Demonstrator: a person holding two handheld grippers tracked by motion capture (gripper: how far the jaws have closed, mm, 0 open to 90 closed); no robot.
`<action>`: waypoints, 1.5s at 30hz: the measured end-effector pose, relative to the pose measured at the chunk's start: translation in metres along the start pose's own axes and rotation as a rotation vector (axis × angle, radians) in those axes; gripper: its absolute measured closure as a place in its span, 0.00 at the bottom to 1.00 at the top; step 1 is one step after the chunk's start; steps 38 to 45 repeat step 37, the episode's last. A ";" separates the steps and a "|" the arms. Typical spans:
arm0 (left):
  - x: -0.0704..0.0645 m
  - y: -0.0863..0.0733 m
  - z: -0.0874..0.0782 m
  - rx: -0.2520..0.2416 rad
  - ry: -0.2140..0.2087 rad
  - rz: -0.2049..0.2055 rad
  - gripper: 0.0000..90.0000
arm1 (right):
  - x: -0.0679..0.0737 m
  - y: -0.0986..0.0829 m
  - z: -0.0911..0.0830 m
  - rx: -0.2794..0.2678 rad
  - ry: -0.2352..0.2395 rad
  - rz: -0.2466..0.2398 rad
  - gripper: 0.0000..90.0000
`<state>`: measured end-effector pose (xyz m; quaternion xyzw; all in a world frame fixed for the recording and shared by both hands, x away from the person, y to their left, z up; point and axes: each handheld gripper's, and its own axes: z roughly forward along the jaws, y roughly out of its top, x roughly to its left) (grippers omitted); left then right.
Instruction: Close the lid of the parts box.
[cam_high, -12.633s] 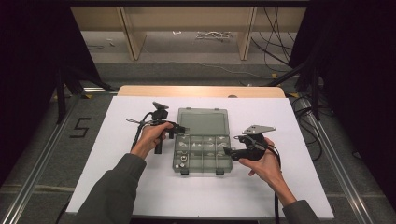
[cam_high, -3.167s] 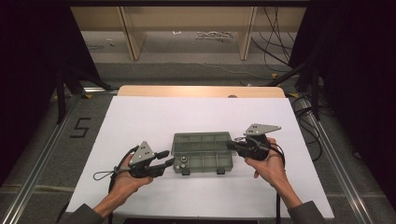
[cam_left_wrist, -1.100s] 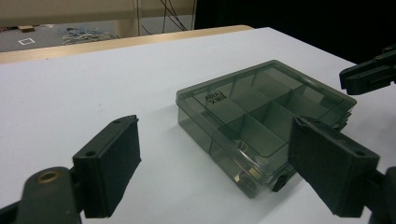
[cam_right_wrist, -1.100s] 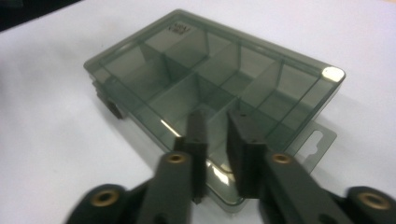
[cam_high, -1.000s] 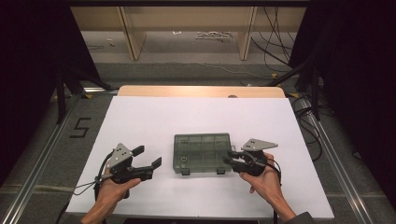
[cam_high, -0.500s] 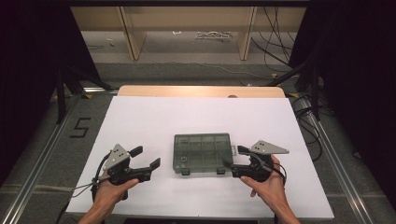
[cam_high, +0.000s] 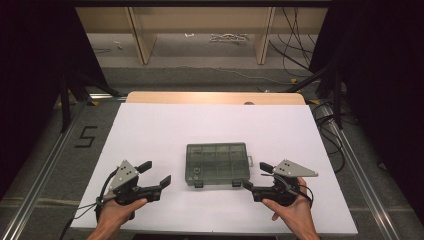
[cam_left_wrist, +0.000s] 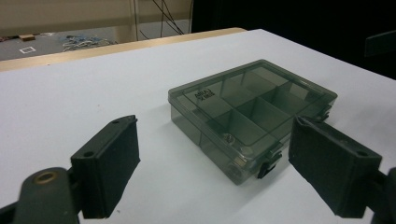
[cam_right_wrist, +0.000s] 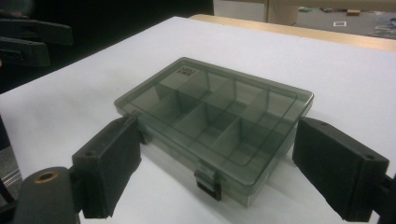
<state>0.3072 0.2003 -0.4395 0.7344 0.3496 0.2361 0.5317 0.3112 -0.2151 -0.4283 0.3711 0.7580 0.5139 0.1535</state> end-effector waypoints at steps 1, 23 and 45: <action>-0.002 -0.001 -0.001 -0.001 -0.004 -0.015 0.18 | 0.000 -0.002 -0.002 -0.007 0.001 -0.015 0.18; -0.015 -0.007 -0.010 -0.014 -0.025 -0.052 0.18 | 0.018 -0.036 -0.033 -0.018 -0.029 -0.010 0.18; -0.013 -0.006 -0.010 -0.022 -0.020 -0.013 0.18 | 0.016 -0.034 -0.034 -0.017 -0.035 -0.009 0.18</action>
